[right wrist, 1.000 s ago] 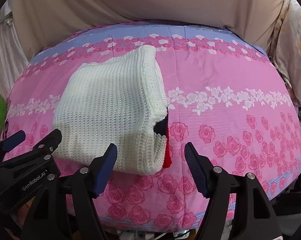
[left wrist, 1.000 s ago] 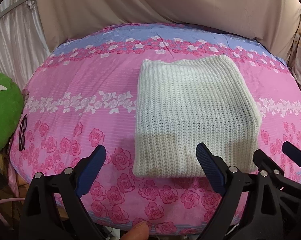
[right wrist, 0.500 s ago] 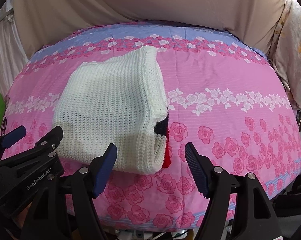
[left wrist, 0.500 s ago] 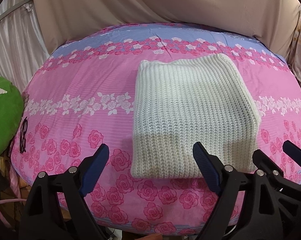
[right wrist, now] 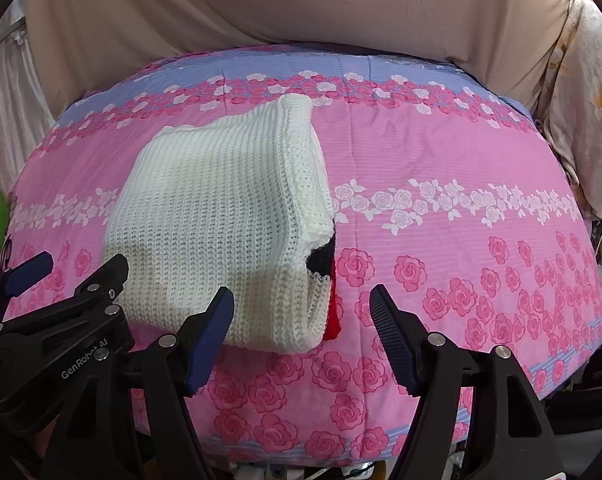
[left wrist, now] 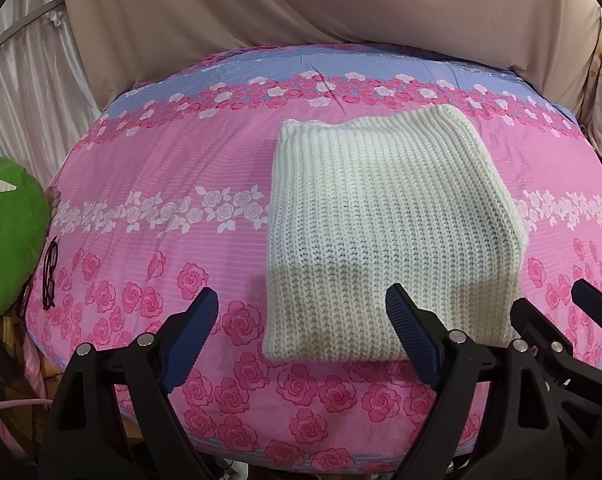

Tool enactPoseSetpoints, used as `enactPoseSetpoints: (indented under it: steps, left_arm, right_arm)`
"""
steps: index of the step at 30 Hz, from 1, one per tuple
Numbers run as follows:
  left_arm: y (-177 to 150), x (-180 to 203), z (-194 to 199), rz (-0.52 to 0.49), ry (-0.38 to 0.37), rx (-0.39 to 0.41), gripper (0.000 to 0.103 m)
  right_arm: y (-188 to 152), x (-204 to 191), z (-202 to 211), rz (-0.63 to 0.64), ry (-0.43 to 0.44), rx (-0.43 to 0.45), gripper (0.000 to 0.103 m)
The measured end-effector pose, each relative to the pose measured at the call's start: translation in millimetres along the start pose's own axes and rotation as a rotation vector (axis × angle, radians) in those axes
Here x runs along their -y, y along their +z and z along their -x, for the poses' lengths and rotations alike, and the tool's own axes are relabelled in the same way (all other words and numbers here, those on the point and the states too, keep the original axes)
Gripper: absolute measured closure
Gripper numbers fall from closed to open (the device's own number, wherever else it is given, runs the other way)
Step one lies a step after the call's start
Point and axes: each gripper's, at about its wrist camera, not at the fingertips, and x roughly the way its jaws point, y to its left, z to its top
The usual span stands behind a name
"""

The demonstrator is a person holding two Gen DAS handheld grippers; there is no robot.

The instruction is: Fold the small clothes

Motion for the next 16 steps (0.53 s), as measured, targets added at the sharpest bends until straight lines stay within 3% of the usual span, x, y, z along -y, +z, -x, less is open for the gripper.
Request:
enactPoseSetpoints:
  steps: [16]
  left_arm:
    - [-0.2, 0.0, -1.2, 0.000, 0.001, -0.005, 0.021]
  right_arm:
    - [1.8, -1.8, -1.5, 0.000, -0.005, 0.000, 0.034]
